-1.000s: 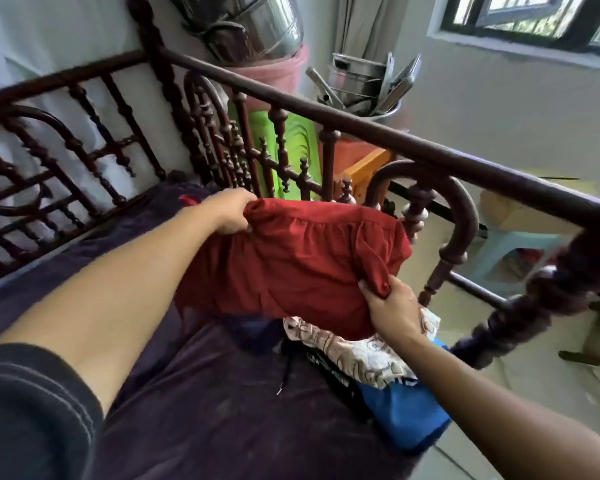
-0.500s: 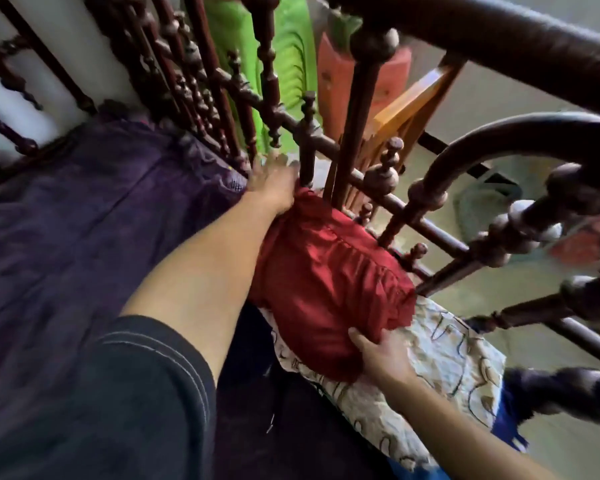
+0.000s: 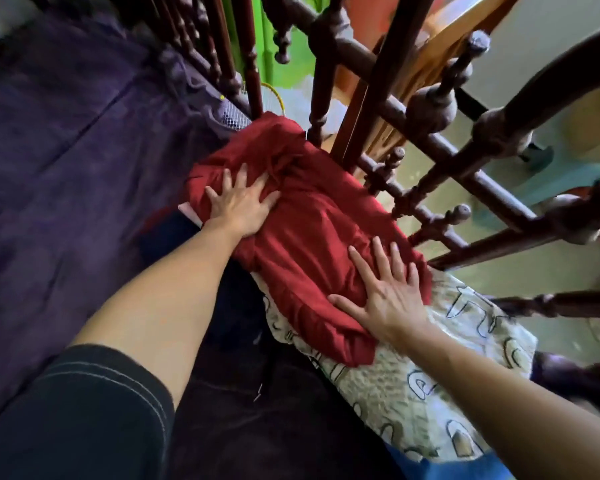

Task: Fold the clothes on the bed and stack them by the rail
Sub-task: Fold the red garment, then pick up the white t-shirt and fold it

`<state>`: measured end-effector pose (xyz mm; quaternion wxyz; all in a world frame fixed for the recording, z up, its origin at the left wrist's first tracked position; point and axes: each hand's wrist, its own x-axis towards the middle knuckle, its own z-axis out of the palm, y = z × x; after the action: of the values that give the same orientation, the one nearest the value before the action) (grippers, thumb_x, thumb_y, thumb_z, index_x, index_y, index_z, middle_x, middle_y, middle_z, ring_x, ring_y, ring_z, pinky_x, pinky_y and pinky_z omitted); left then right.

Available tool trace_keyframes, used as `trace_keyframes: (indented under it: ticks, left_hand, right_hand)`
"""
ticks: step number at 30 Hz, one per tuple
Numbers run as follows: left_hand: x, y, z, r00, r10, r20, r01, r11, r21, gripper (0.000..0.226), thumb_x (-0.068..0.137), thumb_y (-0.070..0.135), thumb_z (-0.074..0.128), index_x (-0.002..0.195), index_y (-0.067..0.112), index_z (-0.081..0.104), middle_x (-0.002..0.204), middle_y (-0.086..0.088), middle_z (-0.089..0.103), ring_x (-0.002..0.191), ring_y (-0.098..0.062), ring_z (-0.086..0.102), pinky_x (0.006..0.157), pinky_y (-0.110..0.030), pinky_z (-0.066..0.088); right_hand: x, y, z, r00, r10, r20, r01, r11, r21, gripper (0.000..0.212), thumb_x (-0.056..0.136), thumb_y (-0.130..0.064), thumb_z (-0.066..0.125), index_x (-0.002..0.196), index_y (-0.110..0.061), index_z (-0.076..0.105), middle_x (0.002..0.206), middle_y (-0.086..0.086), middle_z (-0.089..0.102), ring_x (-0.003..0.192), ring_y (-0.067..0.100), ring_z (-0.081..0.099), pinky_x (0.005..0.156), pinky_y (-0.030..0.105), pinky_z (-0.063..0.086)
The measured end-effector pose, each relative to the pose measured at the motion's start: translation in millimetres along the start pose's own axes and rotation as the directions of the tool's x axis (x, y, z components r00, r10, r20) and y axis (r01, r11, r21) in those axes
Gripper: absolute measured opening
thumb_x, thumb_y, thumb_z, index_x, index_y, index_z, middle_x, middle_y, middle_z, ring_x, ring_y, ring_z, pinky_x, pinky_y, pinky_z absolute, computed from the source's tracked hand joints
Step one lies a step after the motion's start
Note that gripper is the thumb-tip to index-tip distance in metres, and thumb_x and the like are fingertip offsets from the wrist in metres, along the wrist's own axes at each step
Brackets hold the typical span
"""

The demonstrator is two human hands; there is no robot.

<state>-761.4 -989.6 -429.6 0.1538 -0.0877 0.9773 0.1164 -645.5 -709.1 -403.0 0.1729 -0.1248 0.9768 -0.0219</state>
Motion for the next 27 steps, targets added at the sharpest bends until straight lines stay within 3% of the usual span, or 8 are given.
trace_keyframes:
  ticks: [4,7,12,16,20,27]
  left_hand:
    - [-11.2,7.0,-10.2,0.999,-0.024,0.047,0.023,0.999,0.033,0.061,0.092,0.066,0.026,0.147,0.043,0.016,0.160,-0.005,0.006,0.146,-0.035,0.003,0.108,-0.067,0.009]
    - [-47.9,15.4,-20.9,1.000,-0.029,-0.011,0.029,0.998,0.053,0.058,0.094,0.057,0.034,0.147,0.036,0.023,0.157,-0.011,0.016,0.143,-0.035,0.013,0.109,-0.061,0.015]
    - [-154.2,13.7,-31.7,0.997,0.042,-0.062,-0.037,0.996,0.078,0.040,0.094,0.037,0.046,0.129,0.018,0.050,0.131,-0.011,0.043,0.119,-0.033,0.042,0.097,-0.049,0.035]
    - [-251.8,0.9,-24.7,0.997,-0.074,0.010,0.074,0.997,0.006,0.031,0.094,0.033,0.046,0.121,0.019,0.055,0.122,-0.009,0.051,0.112,-0.032,0.050,0.090,-0.043,0.041]
    - [-360.3,-13.0,-10.6,0.979,-0.201,0.013,0.202,0.977,-0.069,0.024,0.091,0.032,0.050,0.110,0.024,0.061,0.115,-0.006,0.064,0.105,-0.030,0.059,0.074,-0.033,0.041]
    - [-574.2,-49.6,17.8,0.923,-0.384,-0.010,0.380,0.917,-0.122,0.027,0.091,0.033,0.051,0.114,0.024,0.062,0.115,-0.005,0.066,0.108,-0.029,0.060,0.082,-0.034,0.048]
  right_hand:
    - [2.9,4.4,8.3,1.000,0.011,0.030,-0.010,0.999,-0.031,0.096,0.066,-0.095,0.003,0.148,-0.045,-0.007,0.161,0.003,-0.008,0.147,0.030,-0.009,0.113,0.058,0.008]
    - [-8.7,7.2,-5.7,0.996,0.020,0.082,-0.020,1.000,-0.005,0.094,0.069,-0.092,0.006,0.149,-0.042,-0.003,0.161,0.003,-0.006,0.147,0.028,-0.005,0.114,0.056,0.009]
    - [-67.1,8.9,-36.9,0.998,-0.029,0.060,0.030,0.999,-0.027,0.062,0.094,-0.060,0.030,0.147,-0.030,0.024,0.157,0.008,0.020,0.142,0.029,0.022,0.111,0.048,0.026]
    - [-119.0,-6.9,-54.8,0.993,-0.110,-0.044,0.108,0.992,-0.059,0.041,0.093,-0.042,0.039,0.129,-0.024,0.048,0.134,0.006,0.047,0.121,0.029,0.047,0.094,0.045,0.041]
    - [-177.1,-35.6,-55.8,0.968,-0.240,-0.066,0.236,0.969,-0.071,0.030,0.091,-0.038,0.044,0.112,-0.019,0.056,0.117,0.005,0.054,0.112,0.029,0.050,0.087,0.042,0.042]
    - [-306.6,-107.3,-31.3,0.886,-0.463,0.009,0.463,0.884,-0.071,0.033,0.090,-0.040,0.048,0.111,-0.016,0.058,0.116,0.008,0.056,0.112,0.030,0.051,0.084,0.040,0.044]
